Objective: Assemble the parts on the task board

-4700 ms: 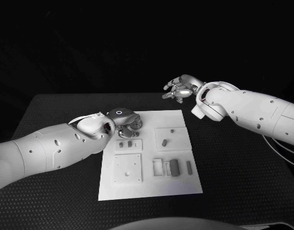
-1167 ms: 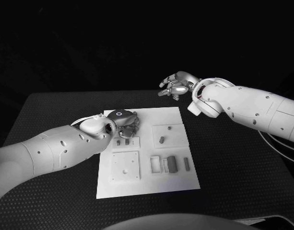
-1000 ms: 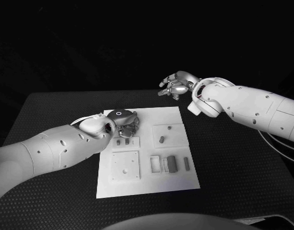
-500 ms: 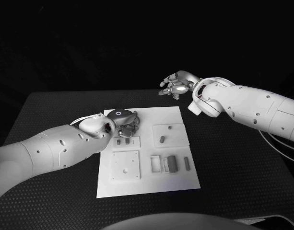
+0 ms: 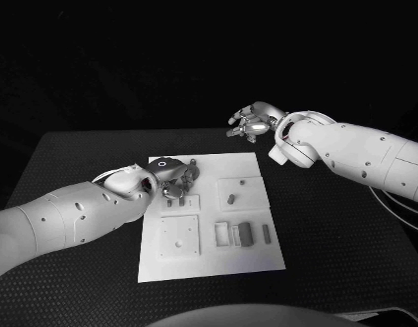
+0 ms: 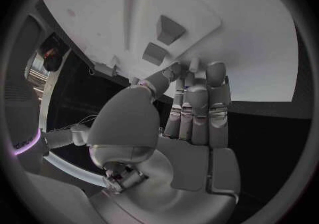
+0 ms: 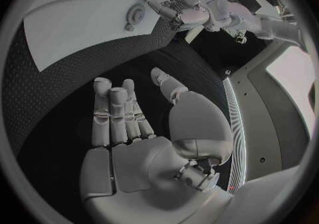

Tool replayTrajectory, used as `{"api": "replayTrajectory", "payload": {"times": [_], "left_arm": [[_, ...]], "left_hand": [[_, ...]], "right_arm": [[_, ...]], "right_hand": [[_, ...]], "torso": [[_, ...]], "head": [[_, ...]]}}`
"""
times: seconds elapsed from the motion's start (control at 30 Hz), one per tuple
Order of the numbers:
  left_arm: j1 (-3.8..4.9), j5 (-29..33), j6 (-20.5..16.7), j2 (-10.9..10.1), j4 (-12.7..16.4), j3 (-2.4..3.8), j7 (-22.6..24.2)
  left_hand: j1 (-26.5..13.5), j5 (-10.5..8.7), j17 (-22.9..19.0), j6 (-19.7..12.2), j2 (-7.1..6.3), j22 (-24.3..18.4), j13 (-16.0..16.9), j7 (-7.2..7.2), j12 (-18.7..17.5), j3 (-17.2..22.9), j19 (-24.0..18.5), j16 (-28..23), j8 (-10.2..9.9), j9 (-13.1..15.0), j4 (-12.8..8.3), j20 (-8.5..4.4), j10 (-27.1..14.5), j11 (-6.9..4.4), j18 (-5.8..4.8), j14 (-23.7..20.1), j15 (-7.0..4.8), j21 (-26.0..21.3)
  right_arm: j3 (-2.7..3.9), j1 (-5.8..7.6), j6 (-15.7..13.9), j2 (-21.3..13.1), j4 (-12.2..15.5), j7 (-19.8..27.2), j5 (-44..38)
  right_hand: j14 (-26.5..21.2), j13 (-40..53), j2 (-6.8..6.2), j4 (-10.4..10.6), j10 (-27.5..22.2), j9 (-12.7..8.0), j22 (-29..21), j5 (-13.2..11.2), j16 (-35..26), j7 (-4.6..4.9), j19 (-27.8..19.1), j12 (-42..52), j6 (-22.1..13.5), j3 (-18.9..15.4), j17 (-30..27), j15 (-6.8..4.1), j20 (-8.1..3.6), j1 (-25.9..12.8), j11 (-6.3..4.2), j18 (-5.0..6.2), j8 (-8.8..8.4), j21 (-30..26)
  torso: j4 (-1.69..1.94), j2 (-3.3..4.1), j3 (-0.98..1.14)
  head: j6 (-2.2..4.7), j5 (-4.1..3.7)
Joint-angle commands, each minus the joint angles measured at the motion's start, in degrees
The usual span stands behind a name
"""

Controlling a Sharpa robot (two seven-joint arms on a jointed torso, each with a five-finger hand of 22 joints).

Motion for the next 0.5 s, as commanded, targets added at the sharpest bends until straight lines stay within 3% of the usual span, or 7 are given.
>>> {"api": "replayTrajectory", "payload": {"times": [0.03,0.17,0.23,0.5], "left_arm": [[0.00,1.16,-1.42,-0.21,0.63,0.16,1.06],[0.00,1.98,-1.91,-0.72,1.31,0.96,1.25],[0.00,1.98,-1.97,-0.73,1.39,1.85,1.30],[0.05,2.97,-1.93,-1.98,2.65,4.20,0.99]], "left_hand": [[0.30,0.36,-0.06,0.42,-0.06,1.13,0.02,-0.01,0.11,0.25,0.02,-0.32,0.29,0.04,0.02,-0.48,1.63,1.24,4.99,0.32,-0.14,0.25],[0.29,0.36,-0.07,0.42,-0.08,1.12,0.02,-0.01,0.09,0.26,0.03,-0.33,0.29,0.04,0.03,-0.49,1.64,1.23,4.98,0.33,-0.15,0.24],[0.30,0.36,-0.07,0.42,-0.10,1.12,0.01,-0.01,0.08,0.27,0.04,-0.33,0.29,0.03,0.03,-0.50,1.64,1.23,4.97,0.33,-0.15,0.24],[0.32,0.36,-0.10,0.46,-0.13,1.11,0.02,-0.03,0.04,0.33,0.08,-0.34,0.32,0.03,0.04,-0.54,1.69,1.20,4.95,0.34,-0.18,0.23]], "right_arm": [[0.02,0.00,0.60,-0.03,0.02,0.30,-0.37],[0.02,0.00,0.62,-0.08,0.01,0.32,-0.37],[0.02,0.00,0.62,-0.06,0.01,0.34,-0.37],[0.02,0.00,0.65,-0.12,0.02,0.33,-0.37]], "right_hand": [[-0.30,-0.08,0.27,-0.23,-0.25,-0.06,0.97,0.18,0.17,2.44,-0.01,0.36,0.12,0.05,-0.10,-0.12,-0.36,-0.11,-0.18,3.27,0.30,-0.36],[-0.30,-0.09,0.28,-0.23,-0.25,-0.07,0.97,0.18,0.17,2.44,-0.01,0.37,0.13,0.06,-0.11,-0.12,-0.36,-0.11,-0.18,3.27,0.31,-0.36],[-0.30,-0.10,0.28,-0.22,-0.25,-0.07,0.97,0.18,0.17,2.44,-0.01,0.38,0.13,0.05,-0.11,-0.12,-0.36,-0.12,-0.18,3.27,0.31,-0.36],[-0.30,-0.12,0.29,-0.22,-0.26,-0.08,0.97,0.18,0.18,2.44,-0.01,0.40,0.13,0.05,-0.12,-0.12,-0.36,-0.12,-0.18,3.27,0.33,-0.37]], "torso": [[0.02,-0.01,-0.03],[-0.02,0.03,-0.05],[-0.02,0.03,-0.05],[0.05,0.00,-0.03]], "head": [[0.12,0.12],[0.24,0.19],[0.25,0.23],[0.49,0.37]]}}
